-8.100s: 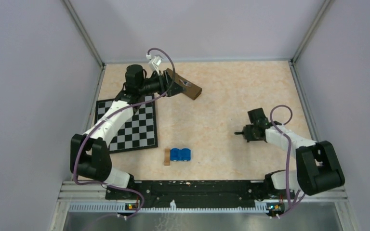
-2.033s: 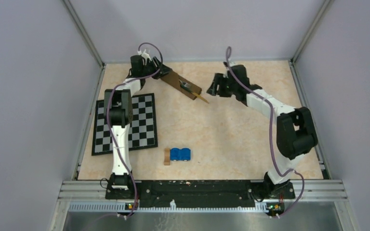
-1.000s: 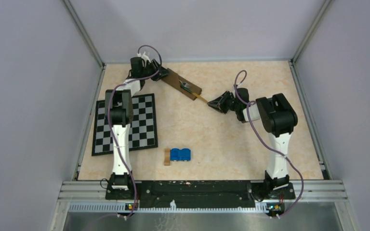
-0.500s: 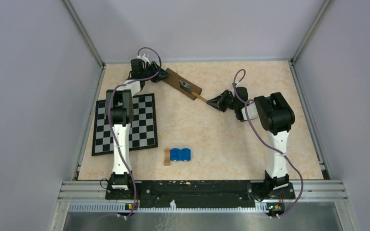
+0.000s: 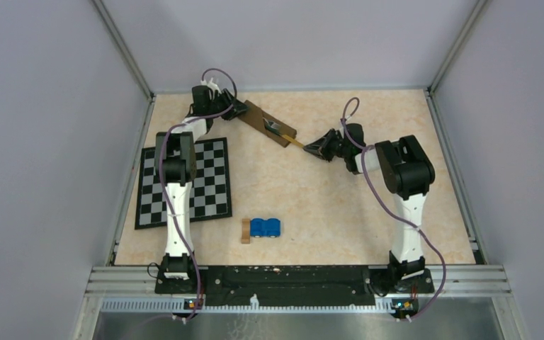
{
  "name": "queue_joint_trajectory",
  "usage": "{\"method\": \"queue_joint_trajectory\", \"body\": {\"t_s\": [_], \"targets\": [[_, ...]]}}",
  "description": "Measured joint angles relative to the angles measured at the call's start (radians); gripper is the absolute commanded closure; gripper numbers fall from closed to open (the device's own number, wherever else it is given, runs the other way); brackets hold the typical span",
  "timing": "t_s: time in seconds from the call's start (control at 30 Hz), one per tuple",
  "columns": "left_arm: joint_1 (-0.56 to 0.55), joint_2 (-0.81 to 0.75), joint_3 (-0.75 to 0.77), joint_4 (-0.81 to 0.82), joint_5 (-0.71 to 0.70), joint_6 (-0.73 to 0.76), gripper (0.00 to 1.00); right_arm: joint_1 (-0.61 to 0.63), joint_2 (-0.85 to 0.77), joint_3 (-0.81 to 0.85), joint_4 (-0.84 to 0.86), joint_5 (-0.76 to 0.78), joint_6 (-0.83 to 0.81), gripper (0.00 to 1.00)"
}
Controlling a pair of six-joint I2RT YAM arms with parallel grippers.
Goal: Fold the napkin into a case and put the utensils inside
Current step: Insert the knife into the folded napkin.
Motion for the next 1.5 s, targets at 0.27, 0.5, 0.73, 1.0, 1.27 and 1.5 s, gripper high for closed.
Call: {"method": "queue_joint_trajectory", "body": {"t_s": [0.27,0.5,0.73,1.0,1.27,1.5], "targets": [[0.001,0.000,0.021,0.023,-0.002,-0.023,0.60,0.016,-0.005,0.035,-0.063,0.022,-0.019,1.00],[0.001,0.014,0.021,0.021,-0.018,-0.016,0.62,0.046,-0.005,0.095,-0.126,0.046,-0.045,1.00],[0.001,0.040,0.027,0.012,-0.025,-0.005,0.65,0.073,-0.005,0.154,-0.180,0.065,-0.057,1.00],[0.001,0.040,0.027,0.011,-0.025,-0.003,0.66,0.109,0.005,0.241,-0.208,0.085,-0.044,1.00],[0.001,0.040,0.027,0.011,-0.025,-0.002,0.64,0.138,0.026,0.254,-0.202,0.115,-0.002,1.00],[0.018,0.038,0.016,0.032,-0.002,-0.019,0.59,0.153,0.027,0.207,-0.166,0.152,0.042,1.00]]}}
